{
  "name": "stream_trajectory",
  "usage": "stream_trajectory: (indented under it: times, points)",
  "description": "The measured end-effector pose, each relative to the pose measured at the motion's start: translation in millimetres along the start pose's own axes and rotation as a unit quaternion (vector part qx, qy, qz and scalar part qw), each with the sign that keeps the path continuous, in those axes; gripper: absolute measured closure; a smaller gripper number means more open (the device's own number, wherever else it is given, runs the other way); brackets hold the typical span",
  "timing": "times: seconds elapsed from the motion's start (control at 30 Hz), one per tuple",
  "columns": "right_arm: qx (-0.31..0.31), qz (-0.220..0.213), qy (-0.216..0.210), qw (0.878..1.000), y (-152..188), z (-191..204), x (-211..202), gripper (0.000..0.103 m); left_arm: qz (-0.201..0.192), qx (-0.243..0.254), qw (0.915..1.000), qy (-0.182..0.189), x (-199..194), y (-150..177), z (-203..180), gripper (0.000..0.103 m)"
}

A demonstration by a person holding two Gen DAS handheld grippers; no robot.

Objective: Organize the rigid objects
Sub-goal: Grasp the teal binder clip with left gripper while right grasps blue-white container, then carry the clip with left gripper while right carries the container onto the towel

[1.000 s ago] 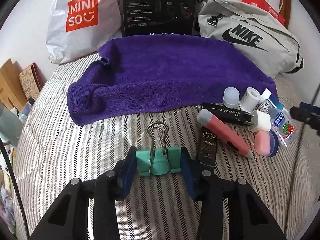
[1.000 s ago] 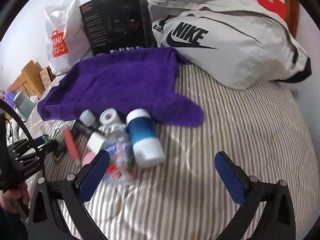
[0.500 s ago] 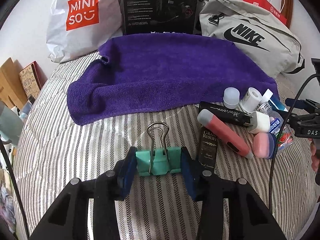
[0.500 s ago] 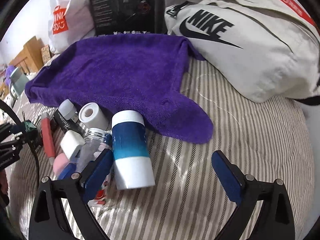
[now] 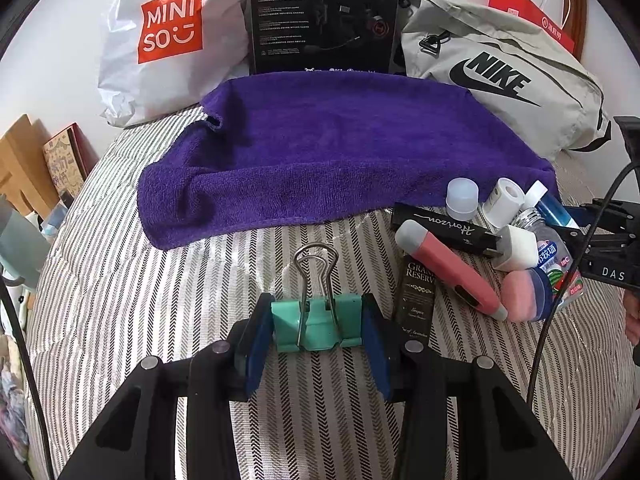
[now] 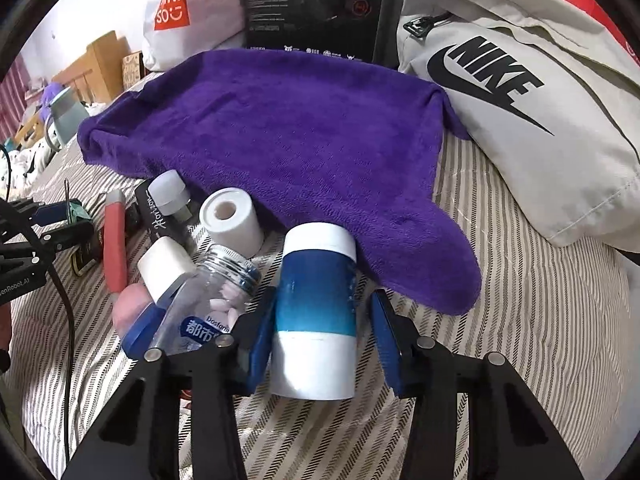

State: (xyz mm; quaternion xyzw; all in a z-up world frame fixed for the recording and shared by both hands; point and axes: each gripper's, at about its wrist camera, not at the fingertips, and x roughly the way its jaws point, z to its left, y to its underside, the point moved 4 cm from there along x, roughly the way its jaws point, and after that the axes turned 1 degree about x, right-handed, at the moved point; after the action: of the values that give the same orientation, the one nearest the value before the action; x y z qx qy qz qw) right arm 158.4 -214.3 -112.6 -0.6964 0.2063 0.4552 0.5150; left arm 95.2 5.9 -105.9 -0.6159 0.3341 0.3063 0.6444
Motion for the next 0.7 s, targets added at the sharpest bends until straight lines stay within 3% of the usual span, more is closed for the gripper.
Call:
stream_trajectory:
  times: [0.53,0.63,0.7]
  points:
    - [0.015,-0.01,-0.014,1.0,1.5,-3.7,0.4,0.055,-0.001,-0.009,0.9999,-0.005,0.6,-0.7,-0.4,0.063]
    - [0.015,-0.008,-0.01,1.0,2.3,-3.8,-0.7,0.059,0.003,-0.01,0.9999,-0.001,0.7,-2.7,0.5,0.063]
    - [0.017,-0.003,-0.019,1.0,2.4,-2.3,-2.3,0.067,0.003,-0.013,0.9999,0.0,-0.1,-2.9,1.3,0.063]
